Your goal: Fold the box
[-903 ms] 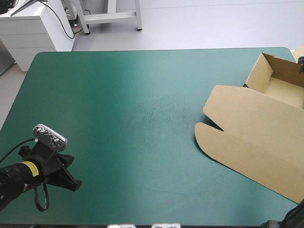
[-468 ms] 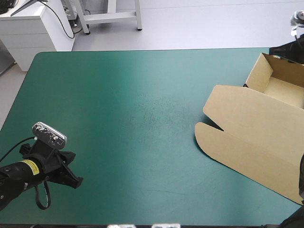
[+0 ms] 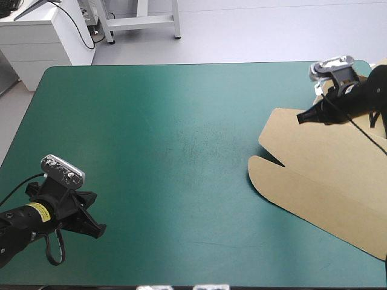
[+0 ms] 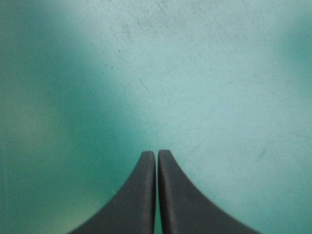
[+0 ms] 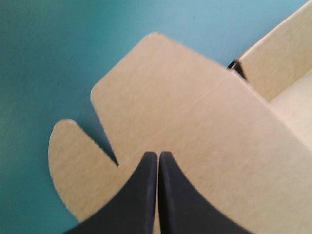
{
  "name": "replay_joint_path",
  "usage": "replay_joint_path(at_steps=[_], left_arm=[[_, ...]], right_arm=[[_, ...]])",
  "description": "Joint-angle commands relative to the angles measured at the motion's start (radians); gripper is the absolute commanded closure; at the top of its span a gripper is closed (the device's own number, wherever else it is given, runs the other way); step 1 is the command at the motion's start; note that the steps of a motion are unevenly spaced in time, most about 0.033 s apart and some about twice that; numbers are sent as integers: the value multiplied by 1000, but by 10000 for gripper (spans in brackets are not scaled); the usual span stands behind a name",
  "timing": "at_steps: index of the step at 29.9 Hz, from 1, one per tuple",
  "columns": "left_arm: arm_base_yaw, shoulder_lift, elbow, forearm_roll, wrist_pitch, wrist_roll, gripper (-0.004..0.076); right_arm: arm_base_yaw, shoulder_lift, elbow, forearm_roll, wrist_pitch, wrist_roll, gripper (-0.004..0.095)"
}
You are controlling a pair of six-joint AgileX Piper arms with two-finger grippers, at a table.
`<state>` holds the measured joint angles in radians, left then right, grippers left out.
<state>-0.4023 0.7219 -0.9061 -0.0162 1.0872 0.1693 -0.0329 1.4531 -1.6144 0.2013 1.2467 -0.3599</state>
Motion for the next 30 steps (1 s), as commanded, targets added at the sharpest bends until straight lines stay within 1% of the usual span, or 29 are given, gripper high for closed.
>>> replay_joint_path(at_steps=[1, 3, 5, 13, 23, 30], left_arm=[[-8, 2, -4, -38, -143, -10, 731], [-8, 2, 23, -79, -215, -8, 731], [-8, 2, 54, -95, -251, 7, 731], [-8, -22, 133, -81, -243, 17, 731], [-8, -96, 188, -96, -178, 15, 731], [-8, -185, 304, -103, -173, 15, 731]], right_arm=[[3, -140, 131, 46, -73, -44, 912], [3, -210, 244, 67, -120, -51, 912], [3, -274, 326, 71, -130, -51, 912], [3, -550, 566, 75, -124, -51, 912], [3, -890, 794, 75, -134, -51, 912], [3, -1066, 964, 75, -214, -46, 929]])
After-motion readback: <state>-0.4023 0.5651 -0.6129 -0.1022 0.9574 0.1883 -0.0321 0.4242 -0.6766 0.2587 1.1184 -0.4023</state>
